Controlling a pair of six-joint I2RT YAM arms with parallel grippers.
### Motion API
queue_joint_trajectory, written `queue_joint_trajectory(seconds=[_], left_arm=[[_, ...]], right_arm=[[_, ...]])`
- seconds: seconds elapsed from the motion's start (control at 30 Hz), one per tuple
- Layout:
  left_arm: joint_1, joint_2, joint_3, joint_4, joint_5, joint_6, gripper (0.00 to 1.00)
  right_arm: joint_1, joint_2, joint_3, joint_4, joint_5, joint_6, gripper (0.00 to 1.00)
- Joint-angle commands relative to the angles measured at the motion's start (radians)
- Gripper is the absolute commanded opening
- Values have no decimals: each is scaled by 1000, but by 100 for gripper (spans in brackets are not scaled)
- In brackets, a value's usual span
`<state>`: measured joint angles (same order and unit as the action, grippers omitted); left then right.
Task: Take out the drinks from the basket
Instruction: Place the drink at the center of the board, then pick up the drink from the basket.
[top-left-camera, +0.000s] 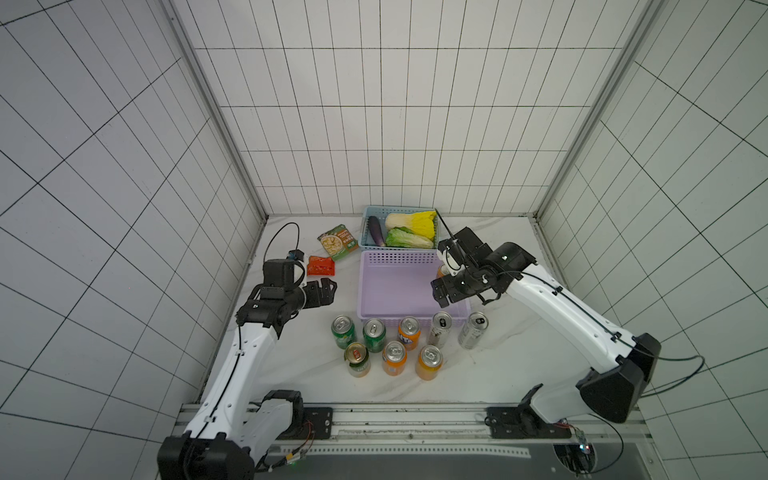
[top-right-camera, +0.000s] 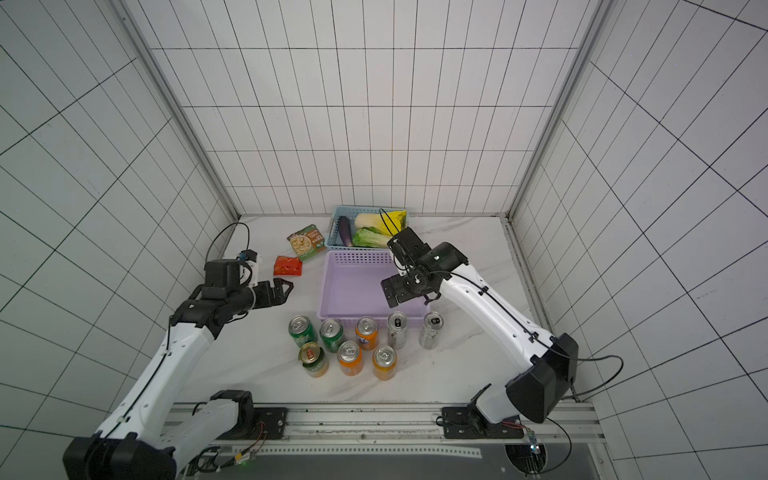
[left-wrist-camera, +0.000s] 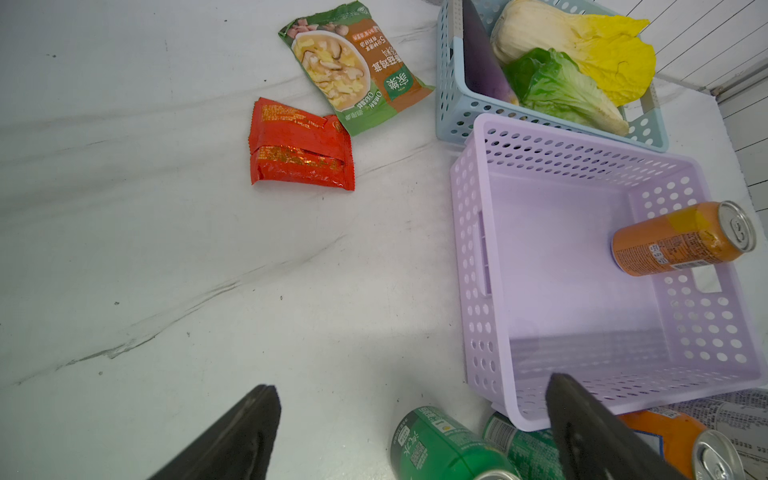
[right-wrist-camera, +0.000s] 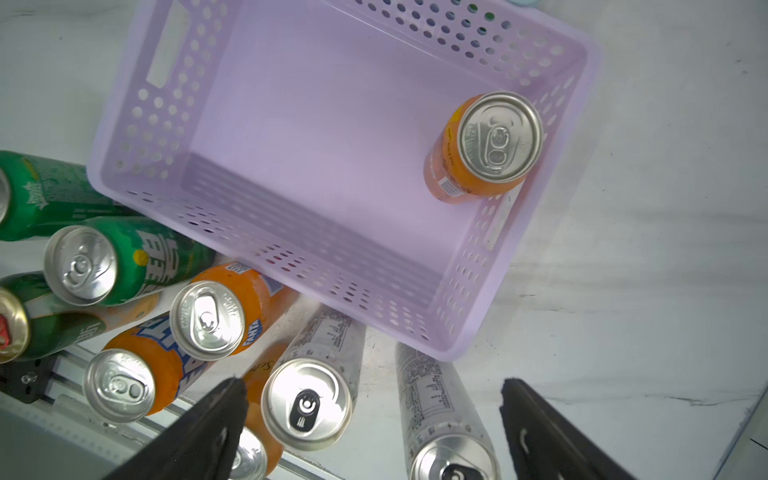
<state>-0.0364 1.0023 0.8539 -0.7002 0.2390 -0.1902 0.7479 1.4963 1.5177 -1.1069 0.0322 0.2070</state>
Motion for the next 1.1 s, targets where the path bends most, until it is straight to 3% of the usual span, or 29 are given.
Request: queue_joint_trajectory(seconds=[0.0,0.33,1.07], left_arm=[[5,4,2,1,11,12,98],[5,5,2,2,17,13,98],[4,6,3,0,16,14,98]], right_arm=[[-75,49,42,34,-25,-45,100],[-211,228,107,96,-57,-78,100],[-224,493,249,99,-66,-90,94]])
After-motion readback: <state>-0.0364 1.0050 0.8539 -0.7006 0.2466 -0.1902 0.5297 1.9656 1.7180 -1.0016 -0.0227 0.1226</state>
